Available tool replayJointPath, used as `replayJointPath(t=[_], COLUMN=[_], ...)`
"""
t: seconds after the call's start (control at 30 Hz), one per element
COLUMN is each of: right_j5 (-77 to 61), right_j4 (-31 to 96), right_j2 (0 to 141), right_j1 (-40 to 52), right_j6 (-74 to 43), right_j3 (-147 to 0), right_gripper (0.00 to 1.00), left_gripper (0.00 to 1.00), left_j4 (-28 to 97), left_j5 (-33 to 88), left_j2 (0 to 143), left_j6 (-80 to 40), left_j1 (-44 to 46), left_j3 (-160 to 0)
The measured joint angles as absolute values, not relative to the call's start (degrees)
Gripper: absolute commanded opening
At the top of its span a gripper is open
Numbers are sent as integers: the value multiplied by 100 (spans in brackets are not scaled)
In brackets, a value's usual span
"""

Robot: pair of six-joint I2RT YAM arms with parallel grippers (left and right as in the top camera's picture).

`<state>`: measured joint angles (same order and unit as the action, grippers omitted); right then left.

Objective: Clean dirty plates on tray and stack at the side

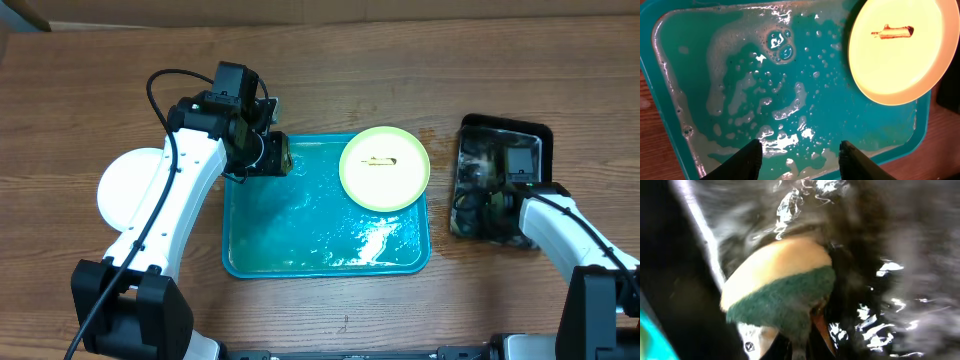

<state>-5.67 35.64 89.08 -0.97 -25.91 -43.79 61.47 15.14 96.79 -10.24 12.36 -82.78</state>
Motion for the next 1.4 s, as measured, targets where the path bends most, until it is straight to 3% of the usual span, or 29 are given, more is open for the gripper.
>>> replayJointPath(t=[0.17, 0.37, 1.03, 1.4], right_j5=[-1013, -266, -327, 1138], right_j4=[3979, 4777, 4694, 4034], right_j2=[8923, 8888, 8986, 8986], right_j1=[180, 401, 196, 198], right_j6=[-2377, -2709, -2021, -2097], right_j3=[-4381, -4421, -5570, -5568], right_gripper=[4, 4, 7, 4], left_gripper=[51, 51, 51, 51], left_j4=[6147, 6147, 6152, 6169], left_j5=[1514, 1514, 1514, 1514], left_j2=[9679, 9679, 9679, 9679], left_j6=[-1022, -1022, -1022, -1022], left_j1=[1236, 1236, 1236, 1236], left_j3=[-8278, -8278, -8278, -8278])
